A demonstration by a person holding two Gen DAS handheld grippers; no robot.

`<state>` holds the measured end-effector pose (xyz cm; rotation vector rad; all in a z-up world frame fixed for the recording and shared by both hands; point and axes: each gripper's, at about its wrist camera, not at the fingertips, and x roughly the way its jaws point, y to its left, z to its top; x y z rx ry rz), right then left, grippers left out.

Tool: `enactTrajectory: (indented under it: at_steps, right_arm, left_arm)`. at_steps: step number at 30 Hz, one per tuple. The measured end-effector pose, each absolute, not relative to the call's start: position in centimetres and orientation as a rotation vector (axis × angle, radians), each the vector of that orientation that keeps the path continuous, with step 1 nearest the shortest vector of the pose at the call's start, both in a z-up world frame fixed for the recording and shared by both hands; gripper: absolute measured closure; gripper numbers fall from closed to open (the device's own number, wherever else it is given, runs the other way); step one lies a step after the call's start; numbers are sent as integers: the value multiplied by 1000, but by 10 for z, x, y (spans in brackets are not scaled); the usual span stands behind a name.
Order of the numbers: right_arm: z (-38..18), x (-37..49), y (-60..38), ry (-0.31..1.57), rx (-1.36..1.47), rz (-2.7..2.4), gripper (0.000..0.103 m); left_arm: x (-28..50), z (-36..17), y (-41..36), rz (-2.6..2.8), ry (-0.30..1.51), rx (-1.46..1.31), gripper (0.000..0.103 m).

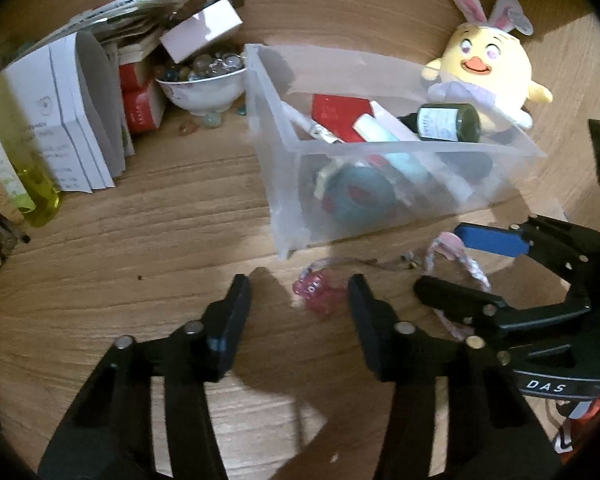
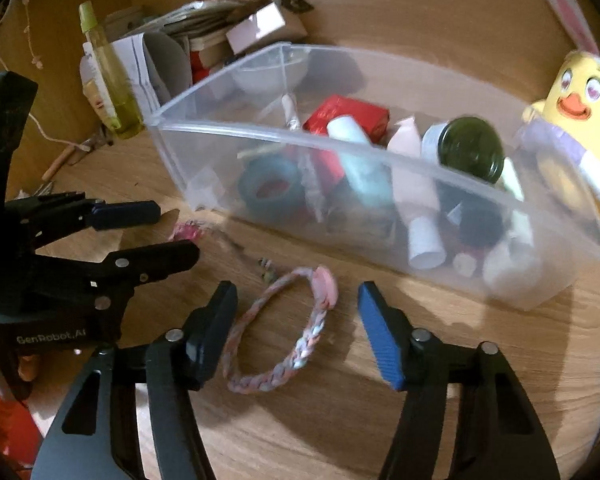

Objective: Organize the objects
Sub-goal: 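Grasp the pink charm with the left gripper while the right grasps the braided bracelet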

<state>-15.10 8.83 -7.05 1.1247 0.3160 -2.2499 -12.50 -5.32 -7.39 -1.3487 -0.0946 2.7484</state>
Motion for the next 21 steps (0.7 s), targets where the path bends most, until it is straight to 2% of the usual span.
enactTrajectory:
  at_steps: [1, 2, 3, 6, 8, 10, 13, 21]
  right_arm:
    - [-70, -151, 88, 317, 1121, -2255, 54]
    - [-70, -151, 88, 312, 1119, -2250, 67]
    - [-70, -152, 88, 304, 1116, -2245, 75]
    - [-71, -153, 92, 269, 1122, -2239, 89]
    - [-71, -155, 93, 252, 1126, -2236, 92]
    - [-70, -155, 95, 242, 1129, -2242, 93]
    - [-66, -155, 98, 228, 1114, -2263, 94]
    - [-48, -148, 111, 181, 1058, -2302, 94]
  left_arm:
    - [-125, -74, -54, 2750, -98, -1344, 65]
    - [-125, -74, -55, 2741, -108, -1339, 71]
    - [-124, -74, -56, 2735, -114, -1335, 75]
    - [-123, -74, -55, 2732, -114, -1330, 76]
    - [-123, -74, -56, 2726, -121, -1327, 82]
    - [-123, -74, -56, 2723, -133, -1326, 83]
    - [-121, -72, -58, 2731, -151, -1315, 90]
    - [-111, -65, -57, 2749, -171, -1272, 90]
